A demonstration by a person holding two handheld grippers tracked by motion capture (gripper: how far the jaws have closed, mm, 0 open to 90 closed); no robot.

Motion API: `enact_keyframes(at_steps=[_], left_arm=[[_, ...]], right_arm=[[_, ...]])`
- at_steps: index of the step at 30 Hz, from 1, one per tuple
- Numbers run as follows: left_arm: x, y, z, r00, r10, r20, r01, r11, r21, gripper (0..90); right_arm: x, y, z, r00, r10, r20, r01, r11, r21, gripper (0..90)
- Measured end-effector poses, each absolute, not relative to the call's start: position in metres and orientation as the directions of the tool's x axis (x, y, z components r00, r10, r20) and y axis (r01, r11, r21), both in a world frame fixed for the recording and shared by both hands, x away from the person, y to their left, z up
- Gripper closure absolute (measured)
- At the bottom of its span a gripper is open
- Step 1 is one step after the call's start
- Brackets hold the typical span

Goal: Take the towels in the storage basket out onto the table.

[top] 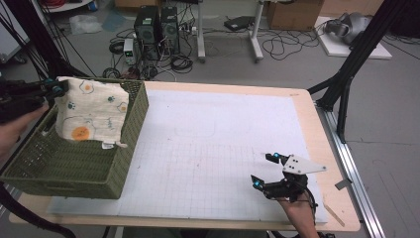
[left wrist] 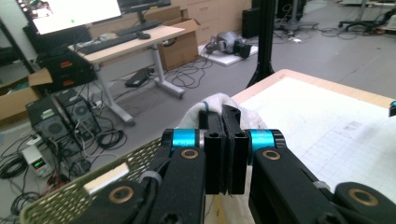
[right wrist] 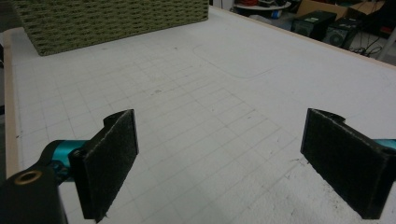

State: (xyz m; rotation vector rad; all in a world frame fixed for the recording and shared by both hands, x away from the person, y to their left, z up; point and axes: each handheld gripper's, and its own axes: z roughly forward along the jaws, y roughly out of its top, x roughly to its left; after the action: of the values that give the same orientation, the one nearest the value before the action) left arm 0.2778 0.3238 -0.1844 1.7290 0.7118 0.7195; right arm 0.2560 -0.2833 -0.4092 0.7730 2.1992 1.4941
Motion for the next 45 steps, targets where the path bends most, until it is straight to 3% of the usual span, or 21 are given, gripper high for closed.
enact_keyframes(at_steps=[45], left_arm=[[0.303, 0.170, -0.225, 0.842, 0.532, 0.091, 0.063, -0.264, 0.963, 88.2]], right_arm=[[0.257, -0.286, -0.408, -0.773, 0.634, -0.004, 0.225, 0.280, 0.933, 10.4]])
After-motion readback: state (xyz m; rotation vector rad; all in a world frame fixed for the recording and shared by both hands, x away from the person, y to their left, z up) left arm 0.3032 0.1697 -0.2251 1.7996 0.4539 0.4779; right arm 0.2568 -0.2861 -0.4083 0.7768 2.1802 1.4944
